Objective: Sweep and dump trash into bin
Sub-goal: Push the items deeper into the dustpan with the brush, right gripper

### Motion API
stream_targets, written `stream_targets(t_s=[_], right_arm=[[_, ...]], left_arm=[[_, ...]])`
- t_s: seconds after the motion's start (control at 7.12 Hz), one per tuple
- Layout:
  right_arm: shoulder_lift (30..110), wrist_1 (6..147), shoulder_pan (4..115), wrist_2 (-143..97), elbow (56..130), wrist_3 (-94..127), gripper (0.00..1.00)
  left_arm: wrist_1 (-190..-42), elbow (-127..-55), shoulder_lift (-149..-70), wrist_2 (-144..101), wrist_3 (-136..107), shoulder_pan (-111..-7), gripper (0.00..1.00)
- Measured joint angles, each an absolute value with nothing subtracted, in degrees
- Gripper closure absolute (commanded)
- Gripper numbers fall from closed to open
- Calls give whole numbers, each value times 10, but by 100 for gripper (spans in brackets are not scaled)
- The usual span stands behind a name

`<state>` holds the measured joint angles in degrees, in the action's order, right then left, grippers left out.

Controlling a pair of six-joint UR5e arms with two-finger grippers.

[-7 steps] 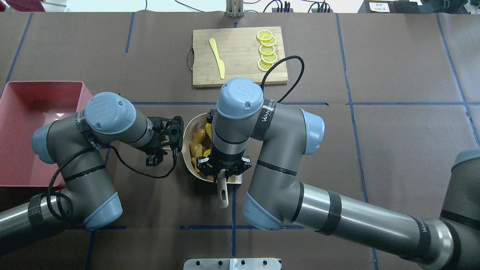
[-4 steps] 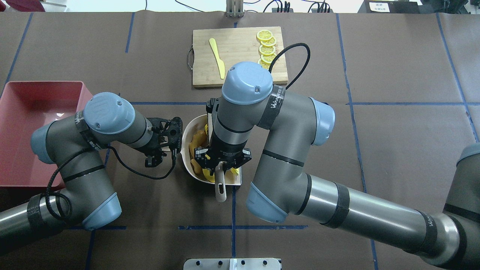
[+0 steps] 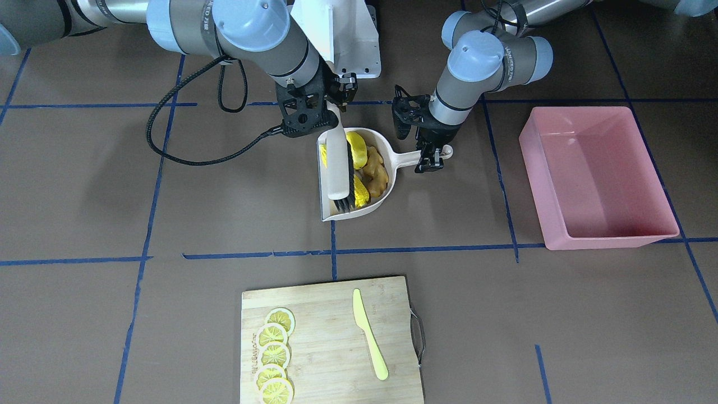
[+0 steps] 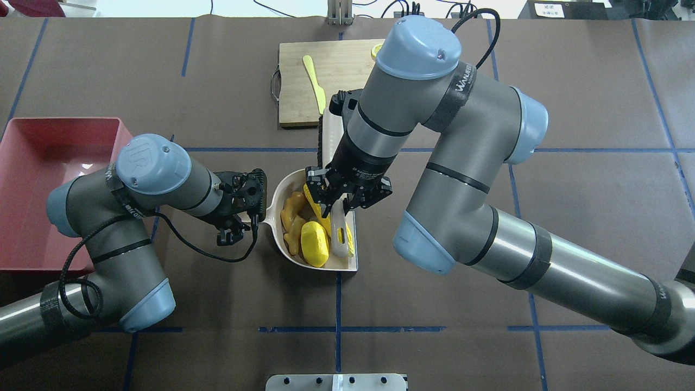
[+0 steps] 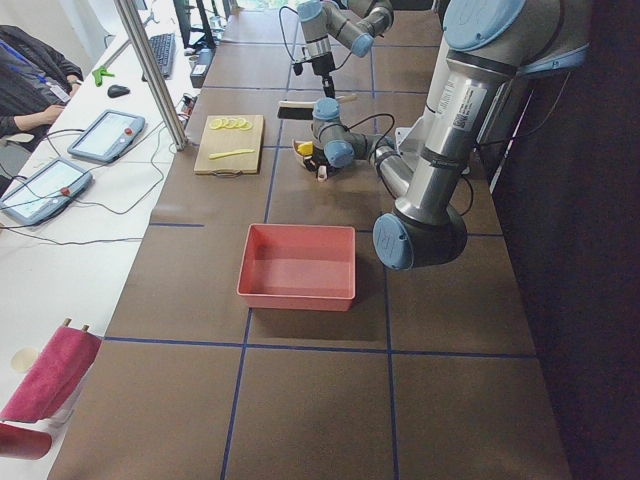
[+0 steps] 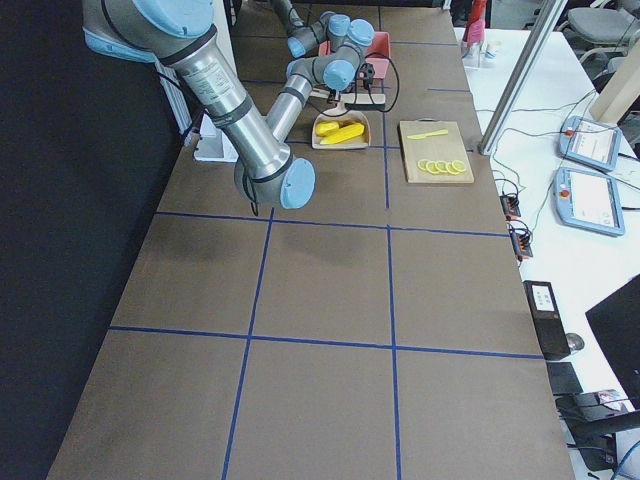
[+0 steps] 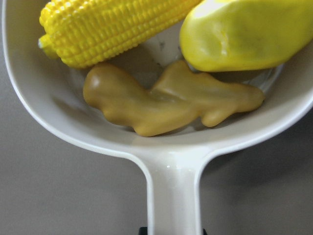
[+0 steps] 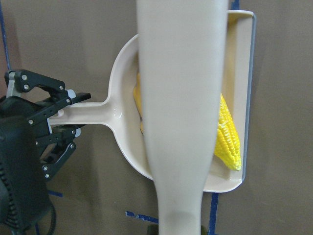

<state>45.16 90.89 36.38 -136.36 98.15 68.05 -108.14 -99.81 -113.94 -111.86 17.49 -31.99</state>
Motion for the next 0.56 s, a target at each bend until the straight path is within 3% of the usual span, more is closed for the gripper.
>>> stream_targets(t_s=[0.56], right_arm=[[508,911,389,-1372,1024,672,100]], left_arm=[[-1122,-984,-1136,-1165,152,-323,100]])
